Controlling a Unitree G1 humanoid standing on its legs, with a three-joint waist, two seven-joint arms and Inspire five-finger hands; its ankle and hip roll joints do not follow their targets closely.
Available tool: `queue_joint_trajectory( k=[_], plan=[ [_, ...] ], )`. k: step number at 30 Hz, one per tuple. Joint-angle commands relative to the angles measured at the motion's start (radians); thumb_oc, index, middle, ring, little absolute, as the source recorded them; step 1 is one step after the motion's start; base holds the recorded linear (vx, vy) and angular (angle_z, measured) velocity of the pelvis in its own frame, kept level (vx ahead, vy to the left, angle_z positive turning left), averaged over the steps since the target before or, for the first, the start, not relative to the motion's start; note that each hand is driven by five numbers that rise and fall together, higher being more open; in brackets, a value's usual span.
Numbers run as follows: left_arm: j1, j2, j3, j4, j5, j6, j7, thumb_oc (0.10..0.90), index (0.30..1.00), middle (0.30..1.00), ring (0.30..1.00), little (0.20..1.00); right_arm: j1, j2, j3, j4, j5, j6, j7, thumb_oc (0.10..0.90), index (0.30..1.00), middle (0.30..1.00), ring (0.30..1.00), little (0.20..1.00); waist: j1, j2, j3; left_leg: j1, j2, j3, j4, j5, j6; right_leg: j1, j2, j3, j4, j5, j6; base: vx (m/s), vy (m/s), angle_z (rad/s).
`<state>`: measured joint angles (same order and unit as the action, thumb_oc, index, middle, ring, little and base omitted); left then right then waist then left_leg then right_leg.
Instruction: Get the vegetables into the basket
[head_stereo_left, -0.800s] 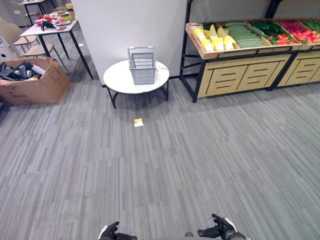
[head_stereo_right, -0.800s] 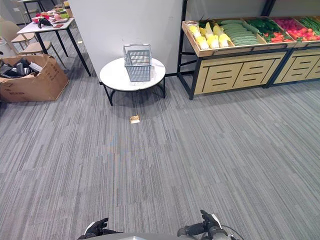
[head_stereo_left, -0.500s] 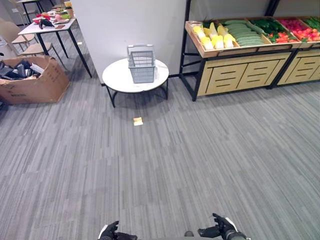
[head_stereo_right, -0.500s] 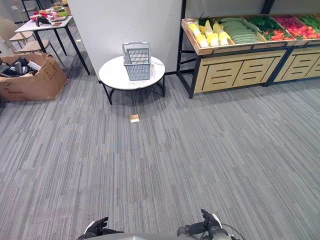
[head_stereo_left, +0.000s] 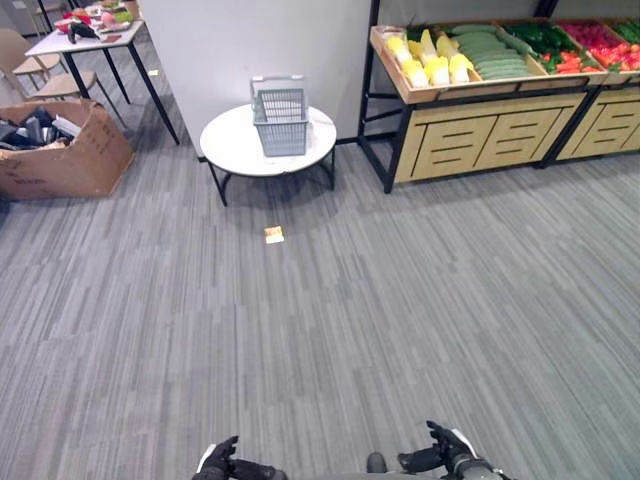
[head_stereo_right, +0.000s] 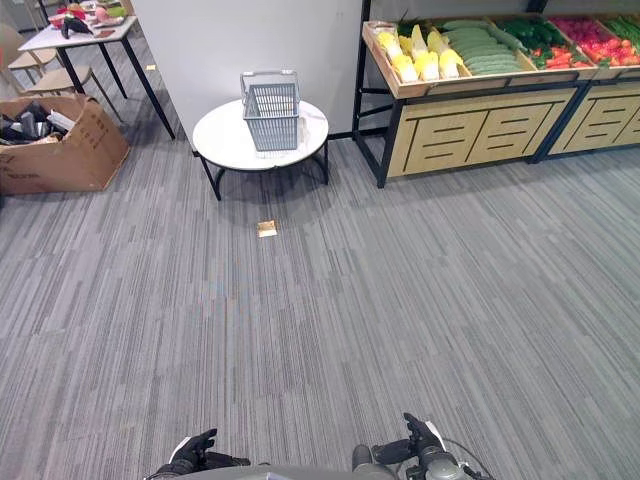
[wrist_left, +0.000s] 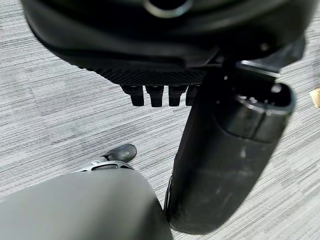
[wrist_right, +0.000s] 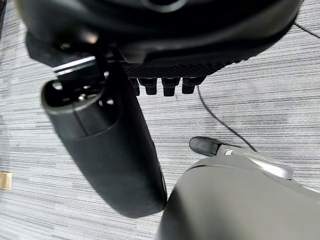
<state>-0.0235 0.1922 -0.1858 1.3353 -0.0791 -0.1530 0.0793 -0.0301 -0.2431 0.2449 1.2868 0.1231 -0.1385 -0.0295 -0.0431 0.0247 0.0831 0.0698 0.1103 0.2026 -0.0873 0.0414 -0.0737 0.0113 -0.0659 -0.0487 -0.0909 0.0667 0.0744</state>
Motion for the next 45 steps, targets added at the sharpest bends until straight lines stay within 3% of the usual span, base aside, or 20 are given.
queue_joint_trajectory(
  k=[1, 4, 5, 7, 8, 12, 13, 15, 20, 23, 26, 29, 35, 36, 38, 39, 40, 42, 43, 45],
  plan=[
    [-0.043, 0.053, -0.009, 0.028, -0.001, -0.018, 0.047, 0.9, 1.0, 1.0, 1.0, 1.0, -0.03, -0.035, 0.054, 0.029, -0.03, -0.007, -0.03, 0.9, 1.0, 1.0, 1.0, 1.0, -0.012, -0.039, 0.03, 0.002, 0.044, -0.048, 0.023, 0.009, -0.037, -0.006, -0.04, 0.002, 0.063, -0.039, 0.046, 0.0, -0.111, 0.05],
    [-0.058, 0.063, -0.018, 0.012, -0.002, -0.02, 0.055, 0.9, 1.0, 1.0, 1.0, 1.0, -0.026, -0.049, 0.051, 0.025, -0.027, -0.013, -0.037, 0.9, 1.0, 1.0, 1.0, 1.0, -0.019, -0.035, 0.062, -0.056, 0.069, -0.071, 0.118, 0.019, -0.046, -0.048, -0.01, 0.001, 0.136, -0.078, 0.015, 0.0, -0.212, 0.06],
    [-0.072, 0.068, -0.023, 0.004, -0.005, -0.021, 0.056, 0.9, 1.0, 1.0, 1.0, 1.0, -0.025, -0.056, 0.043, 0.021, -0.017, -0.016, -0.041, 0.9, 1.0, 1.0, 1.0, 1.0, -0.028, -0.038, 0.079, -0.103, 0.076, -0.083, 0.219, 0.037, -0.057, -0.053, 0.001, -0.004, 0.154, -0.09, -0.003, 0.03, -0.203, 0.11],
    [-0.083, 0.069, -0.022, -0.01, -0.034, -0.027, 0.055, 0.9, 1.0, 1.0, 1.0, 1.0, -0.025, -0.076, 0.042, 0.022, -0.019, -0.016, -0.044, 0.9, 1.0, 1.0, 1.0, 1.0, -0.017, -0.047, 0.108, -0.175, 0.038, -0.15, 0.357, 0.064, -0.056, -0.043, 0.008, 0.006, 0.167, -0.101, -0.019, 0.07, -0.171, 0.32],
    [-0.091, 0.07, -0.024, -0.013, -0.045, -0.03, 0.056, 0.9, 1.0, 1.0, 1.0, 1.0, -0.032, -0.083, 0.042, 0.029, -0.02, -0.016, -0.049, 0.9, 1.0, 1.0, 1.0, 1.0, -0.009, -0.048, 0.121, -0.213, 0.014, -0.183, 0.361, 0.067, -0.051, -0.04, 0.006, 0.009, 0.169, -0.106, -0.017, 0.05, -0.077, 0.2],
    [-0.102, 0.073, -0.03, -0.014, -0.051, -0.036, 0.061, 0.9, 1.0, 1.0, 1.0, 1.0, -0.041, -0.095, 0.032, 0.038, -0.02, -0.015, -0.059, 0.9, 1.0, 1.0, 1.0, 1.0, -0.013, -0.049, 0.126, -0.282, 0.014, -0.172, 0.274, 0.044, -0.033, -0.028, 0.001, 0.013, 0.163, -0.121, -0.004, 0.12, 0.036, -0.05],
    [-0.099, 0.071, -0.035, -0.013, -0.05, -0.035, 0.062, 0.9, 1.0, 1.0, 1.0, 1.0, -0.041, -0.098, 0.031, 0.039, -0.021, -0.012, -0.061, 0.9, 1.0, 1.0, 1.0, 1.0, -0.007, -0.045, 0.125, -0.298, 0.032, -0.167, 0.226, 0.067, -0.032, -0.018, 0.002, 0.019, 0.162, -0.132, 0.0, 0.31, 0.204, -0.02],
    [-0.094, 0.069, -0.041, -0.007, -0.047, -0.037, 0.054, 0.9, 1.0, 1.0, 1.0, 1.0, -0.036, -0.096, 0.026, 0.047, -0.029, -0.012, -0.059, 0.9, 1.0, 1.0, 1.0, 1.0, 0.008, -0.024, 0.119, -0.344, 0.064, -0.168, 0.089, 0.176, -0.055, 0.034, 0.009, 0.045, 0.17, -0.174, 0.011, 0.46, 0.32, -0.18],
    [-0.07, 0.073, -0.028, 0.008, -0.043, -0.03, 0.027, 0.9, 1.0, 1.0, 1.0, 1.0, -0.016, -0.074, 0.011, 0.059, -0.034, -0.006, -0.041, 0.9, 1.0, 1.0, 1.0, 1.0, 0.013, -0.058, 0.081, -0.34, 0.027, -0.133, 0.176, 0.104, -0.013, 0.075, -0.05, 0.098, 0.191, -0.18, 0.05, 0.31, 0.284, -0.58],
    [-0.071, 0.08, -0.028, 0.004, -0.04, -0.029, 0.024, 0.9, 1.0, 1.0, 1.0, 1.0, -0.015, -0.062, 0.012, 0.054, -0.032, -0.002, -0.032, 0.9, 1.0, 1.0, 1.0, 1.0, 0.016, -0.082, 0.069, -0.348, -0.001, -0.103, 0.227, 0.053, 0.012, 0.066, -0.087, 0.123, 0.2, -0.126, 0.081, 0.2, 0.258, -0.55],
    [-0.075, 0.096, -0.024, -0.003, -0.037, -0.029, 0.016, 0.9, 1.0, 1.0, 1.0, 1.0, -0.026, -0.044, 0.032, 0.04, -0.045, -0.001, -0.019, 0.9, 1.0, 1.0, 1.0, 1.0, 0.024, -0.107, 0.059, -0.348, -0.037, -0.074, 0.26, -0.006, 0.05, 0.026, -0.119, 0.143, 0.255, -0.02, 0.105, 0.18, 0.288, -0.27],
    [-0.083, 0.11, -0.018, 0.001, -0.032, -0.025, 0.013, 0.9, 1.0, 1.0, 1.0, 1.0, -0.046, -0.036, 0.047, 0.016, -0.047, -0.001, -0.015, 0.9, 1.0, 1.0, 1.0, 1.0, 0.026, -0.107, 0.07, -0.293, -0.07, -0.061, 0.224, -0.035, 0.088, -0.048, -0.125, 0.124, 0.397, 0.116, 0.109, 0.15, 0.281, -0.08],
    [-0.084, 0.114, -0.011, -0.006, -0.046, -0.021, 0.01, 0.9, 1.0, 1.0, 1.0, 1.0, -0.06, -0.037, 0.057, -0.013, -0.04, -0.008, -0.02, 0.9, 1.0, 1.0, 1.0, 1.0, 0.023, -0.078, 0.101, -0.2, -0.088, -0.069, 0.167, -0.053, 0.12, -0.147, -0.109, 0.06, 0.593, 0.143, 0.096, 0.13, 0.21, 0.05],
    [-0.085, 0.112, -0.013, -0.004, -0.051, -0.023, 0.003, 0.9, 1.0, 1.0, 1.0, 1.0, -0.065, -0.038, 0.058, -0.024, -0.029, -0.014, -0.02, 0.9, 1.0, 1.0, 1.0, 1.0, 0.011, -0.067, 0.109, -0.159, -0.093, -0.073, 0.139, -0.057, 0.124, -0.223, -0.077, 0.048, 0.589, 0.105, 0.082, 0.27, 0.216, 0.05],
    [-0.089, 0.111, -0.018, 0.001, -0.046, -0.023, 0.0, 0.9, 1.0, 1.0, 1.0, 1.0, -0.069, -0.036, 0.06, -0.022, -0.026, -0.014, -0.018, 0.9, 1.0, 1.0, 1.0, 1.0, 0.003, -0.067, 0.119, -0.138, -0.099, -0.078, 0.132, -0.06, 0.122, -0.247, -0.071, 0.033, 0.565, 0.077, 0.077, 0.22, 0.095, -0.26],
    [-0.094, 0.108, -0.025, 0.013, -0.033, -0.025, -0.006, 0.9, 1.0, 1.0, 1.0, 1.0, -0.072, -0.033, 0.064, -0.014, -0.021, -0.016, -0.017, 0.9, 1.0, 1.0, 1.0, 1.0, -0.015, -0.068, 0.134, -0.106, -0.112, -0.09, 0.123, -0.074, 0.118, -0.28, -0.067, 0.02, 0.459, 0.061, 0.077, 0.3, -0.015, -0.16],
    [-0.098, 0.102, -0.027, 0.016, -0.023, -0.025, -0.004, 0.9, 1.0, 1.0, 1.0, 1.0, -0.077, -0.029, 0.063, -0.015, -0.02, -0.014, -0.019, 0.9, 1.0, 1.0, 1.0, 1.0, -0.029, -0.073, 0.142, -0.077, -0.123, -0.105, 0.119, -0.092, 0.11, -0.291, -0.083, 0.018, 0.338, 0.085, 0.092, 0.37, -0.03, 0.32],
    [-0.099, 0.1, -0.029, 0.019, -0.02, -0.026, -0.005, 0.9, 1.0, 1.0, 1.0, 1.0, -0.076, -0.027, 0.063, -0.017, -0.021, -0.015, -0.018, 0.9, 1.0, 1.0, 1.0, 1.0, -0.036, -0.075, 0.144, -0.065, -0.128, -0.112, 0.12, -0.102, 0.105, -0.293, -0.091, 0.024, 0.285, 0.105, 0.103, 0.29, -0.07, 0.64],
    [-0.098, 0.091, -0.03, 0.02, -0.016, -0.028, -0.006, 0.9, 1.0, 1.0, 1.0, 1.0, -0.072, -0.027, 0.065, -0.021, -0.032, -0.011, -0.016, 0.9, 1.0, 1.0, 1.0, 1.0, -0.05, -0.075, 0.145, -0.026, -0.136, -0.138, 0.122, -0.13, 0.092, -0.307, -0.115, 0.033, 0.177, 0.153, 0.123, 0.34, -0.108, 0.75],
    [-0.09, 0.087, -0.025, 0.024, -0.015, -0.025, -0.01, 0.9, 1.0, 1.0, 1.0, 1.0, -0.066, -0.03, 0.063, -0.027, -0.037, -0.01, -0.014, 0.9, 1.0, 1.0, 1.0, 1.0, -0.05, -0.079, 0.139, -0.002, -0.14, -0.15, 0.121, -0.146, 0.085, -0.307, -0.123, 0.024, 0.162, 0.166, 0.128, 0.34, -0.136, 0.48]
  ],
)
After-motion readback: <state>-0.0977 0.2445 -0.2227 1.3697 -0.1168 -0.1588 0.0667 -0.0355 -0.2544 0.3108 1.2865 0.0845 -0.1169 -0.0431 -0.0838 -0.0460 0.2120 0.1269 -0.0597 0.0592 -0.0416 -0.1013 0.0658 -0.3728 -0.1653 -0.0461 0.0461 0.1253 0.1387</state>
